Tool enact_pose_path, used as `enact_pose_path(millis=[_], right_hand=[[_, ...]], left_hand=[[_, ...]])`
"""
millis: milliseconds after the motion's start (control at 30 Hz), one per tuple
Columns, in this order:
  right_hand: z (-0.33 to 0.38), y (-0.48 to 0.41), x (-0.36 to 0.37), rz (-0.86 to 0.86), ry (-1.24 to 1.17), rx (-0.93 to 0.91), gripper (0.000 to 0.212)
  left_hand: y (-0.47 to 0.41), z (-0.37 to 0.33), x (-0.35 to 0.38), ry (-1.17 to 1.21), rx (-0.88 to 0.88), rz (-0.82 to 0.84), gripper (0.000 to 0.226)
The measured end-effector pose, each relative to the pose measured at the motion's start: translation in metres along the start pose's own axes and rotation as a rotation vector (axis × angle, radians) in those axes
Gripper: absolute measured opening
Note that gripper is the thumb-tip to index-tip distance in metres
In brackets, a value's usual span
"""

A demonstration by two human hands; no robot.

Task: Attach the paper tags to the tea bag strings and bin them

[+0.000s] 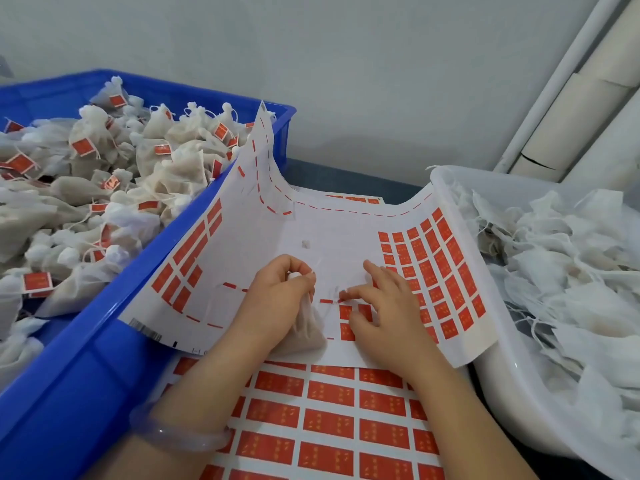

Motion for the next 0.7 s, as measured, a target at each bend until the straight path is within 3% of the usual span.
enact_pose_path(millis=[233,433,533,700], right_hand=[[0.003,-0.003,-0.003,0.049,-0.022,0.066,0.016],[0.001,0.002,-0.011,-0.073,-0.229,0.044,0.025],[0.001,0.003,-0.006,0.000,-0.125,-0.026,0.023],[0.000,-0.002,0.000,0.002,-0.045,0.026,0.019]], left_hand=[[0.000,0.000,0.000,-0.015,0.007,0.000,0.020],[0.000,-0.001,0.001,-0.004,0.002,-0.004,0.021],[0.001,0.000,0.000,-0.007,0.008,-0.003,0.021],[0.000,0.000,0.000,-0.002,0.006,0.001,0.020]])
Point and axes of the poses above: each hand's wrist, its own y-axis away from the middle knuckle, its own x-axis out of the palm, z = x × y, the point moved 2 cm from there along -y, towards the middle knuckle, and after that the axes turned 13 degrees about -z, right-handed, at the moved point
